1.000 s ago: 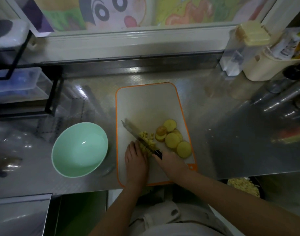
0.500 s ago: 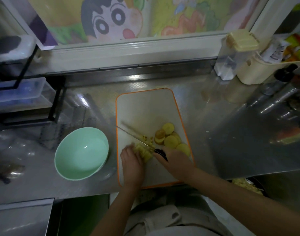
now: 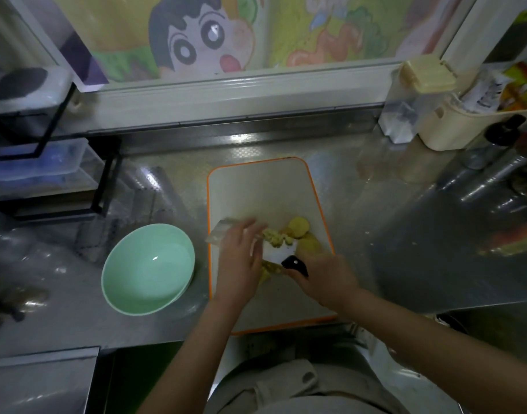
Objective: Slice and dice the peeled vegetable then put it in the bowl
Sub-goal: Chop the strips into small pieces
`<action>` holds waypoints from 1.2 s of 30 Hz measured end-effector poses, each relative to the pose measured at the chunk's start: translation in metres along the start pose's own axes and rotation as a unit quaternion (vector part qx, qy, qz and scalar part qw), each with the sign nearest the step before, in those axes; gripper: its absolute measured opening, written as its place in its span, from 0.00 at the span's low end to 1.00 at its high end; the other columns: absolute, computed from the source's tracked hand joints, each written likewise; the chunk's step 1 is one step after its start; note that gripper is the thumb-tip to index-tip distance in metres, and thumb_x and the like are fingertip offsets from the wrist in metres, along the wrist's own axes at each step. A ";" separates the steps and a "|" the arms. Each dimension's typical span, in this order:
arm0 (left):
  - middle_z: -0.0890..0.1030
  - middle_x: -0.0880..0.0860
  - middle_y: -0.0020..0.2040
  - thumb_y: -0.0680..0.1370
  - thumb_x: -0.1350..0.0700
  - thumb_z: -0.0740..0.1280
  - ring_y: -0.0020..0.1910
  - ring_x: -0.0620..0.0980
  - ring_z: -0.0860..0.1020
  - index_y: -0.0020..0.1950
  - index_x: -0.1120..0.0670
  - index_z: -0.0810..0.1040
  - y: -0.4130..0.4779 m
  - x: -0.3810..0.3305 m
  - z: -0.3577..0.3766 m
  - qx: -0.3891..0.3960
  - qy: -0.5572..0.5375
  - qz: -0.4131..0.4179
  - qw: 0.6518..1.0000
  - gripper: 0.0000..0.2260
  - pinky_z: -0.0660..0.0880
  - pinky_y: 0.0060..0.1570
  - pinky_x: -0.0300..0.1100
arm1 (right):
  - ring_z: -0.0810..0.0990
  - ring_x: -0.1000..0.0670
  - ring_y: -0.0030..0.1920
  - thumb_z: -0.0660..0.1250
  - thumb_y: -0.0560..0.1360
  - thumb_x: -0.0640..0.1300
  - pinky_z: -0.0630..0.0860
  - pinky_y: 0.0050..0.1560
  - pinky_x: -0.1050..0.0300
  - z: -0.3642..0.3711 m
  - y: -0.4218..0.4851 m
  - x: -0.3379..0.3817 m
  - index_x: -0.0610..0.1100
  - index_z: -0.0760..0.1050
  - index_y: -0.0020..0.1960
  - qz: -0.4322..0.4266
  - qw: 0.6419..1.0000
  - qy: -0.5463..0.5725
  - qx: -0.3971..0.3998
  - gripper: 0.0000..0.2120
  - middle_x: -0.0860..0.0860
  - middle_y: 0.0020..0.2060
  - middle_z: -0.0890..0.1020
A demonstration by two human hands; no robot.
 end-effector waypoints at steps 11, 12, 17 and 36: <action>0.41 0.46 0.74 0.69 0.33 0.25 0.73 0.42 0.38 0.76 0.52 0.45 -0.002 0.030 0.048 0.443 0.160 0.162 0.867 0.41 0.35 0.70 0.36 | 0.75 0.51 0.22 0.68 0.67 0.60 0.57 0.23 0.64 -0.009 -0.004 0.005 0.48 0.77 0.35 -0.049 0.991 -0.112 -0.052 0.15 0.51 0.25 0.78; 0.40 0.46 0.74 0.69 0.33 0.27 0.73 0.42 0.38 0.76 0.53 0.44 0.000 0.033 0.049 0.454 0.155 0.145 0.865 0.40 0.35 0.70 0.35 | 0.76 0.50 0.23 0.65 0.69 0.60 0.60 0.23 0.64 -0.005 -0.005 0.003 0.48 0.77 0.37 -0.043 0.993 -0.103 -0.044 0.16 0.50 0.25 0.78; 0.41 0.50 0.77 0.81 0.44 0.41 0.73 0.43 0.37 0.76 0.54 0.41 0.011 0.046 0.049 0.468 0.223 0.087 0.851 0.26 0.35 0.71 0.40 | 0.74 0.52 0.23 0.54 0.71 0.63 0.62 0.22 0.64 -0.002 -0.010 -0.003 0.50 0.78 0.36 -0.030 0.990 -0.134 -0.025 0.22 0.52 0.24 0.77; 0.72 0.60 0.66 0.77 0.44 0.43 0.66 0.58 0.69 0.66 0.58 0.73 0.027 0.049 0.017 0.179 0.140 0.005 0.974 0.30 0.59 0.69 0.50 | 0.81 0.45 0.42 0.54 0.78 0.63 0.69 0.38 0.56 -0.016 -0.014 -0.008 0.45 0.76 0.54 0.067 0.995 -0.031 0.067 0.24 0.45 0.44 0.82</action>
Point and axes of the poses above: each hand's wrist, its own y-axis towards the middle knuckle, its own z-axis out of the palm, x = y × z, the point moved 4 cm from there along y, towards the middle knuckle
